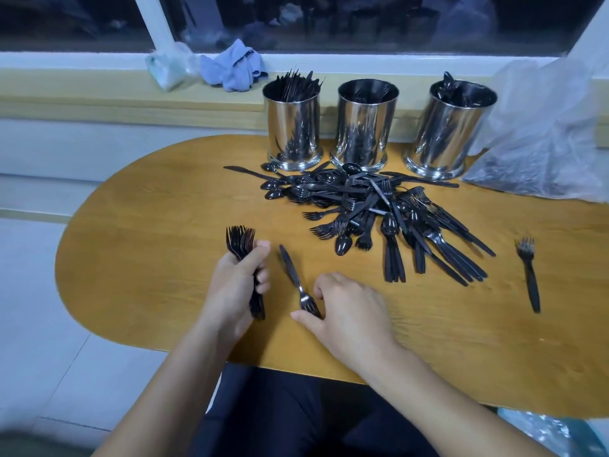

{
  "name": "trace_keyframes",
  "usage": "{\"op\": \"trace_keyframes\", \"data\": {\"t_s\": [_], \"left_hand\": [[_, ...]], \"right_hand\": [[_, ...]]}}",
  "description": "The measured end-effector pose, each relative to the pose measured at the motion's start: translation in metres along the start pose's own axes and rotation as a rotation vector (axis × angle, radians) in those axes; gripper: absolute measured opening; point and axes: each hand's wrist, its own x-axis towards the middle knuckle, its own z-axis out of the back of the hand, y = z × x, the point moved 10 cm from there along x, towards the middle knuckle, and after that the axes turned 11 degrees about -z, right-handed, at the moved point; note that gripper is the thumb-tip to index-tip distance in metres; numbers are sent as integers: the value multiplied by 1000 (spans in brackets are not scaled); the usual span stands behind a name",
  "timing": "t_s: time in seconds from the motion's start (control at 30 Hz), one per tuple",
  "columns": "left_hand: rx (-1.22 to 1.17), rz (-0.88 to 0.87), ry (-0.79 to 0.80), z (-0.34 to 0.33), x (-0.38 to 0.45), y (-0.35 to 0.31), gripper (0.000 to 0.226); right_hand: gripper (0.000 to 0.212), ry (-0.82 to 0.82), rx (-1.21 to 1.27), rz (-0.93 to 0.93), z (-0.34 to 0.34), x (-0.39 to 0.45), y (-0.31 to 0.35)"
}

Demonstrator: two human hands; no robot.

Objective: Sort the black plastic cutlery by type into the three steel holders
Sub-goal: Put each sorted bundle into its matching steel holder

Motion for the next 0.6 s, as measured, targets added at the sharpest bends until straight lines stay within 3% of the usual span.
{"op": "trace_keyframes", "data": {"t_s": [0.23,0.33,0.47,0.6], "left_hand": [[167,-27,-12,11,-1,1,21],[214,-46,19,13,3,1,17],[355,-13,169,-4,2,2,31],[473,61,322,-25,-8,7,41]], "right_hand": [[16,22,157,-100,2,5,-29],[15,10,206,-125,5,6,-47],[31,16,266,-128,4,8,-61],[16,-28,289,-103,3,7,-62]]}}
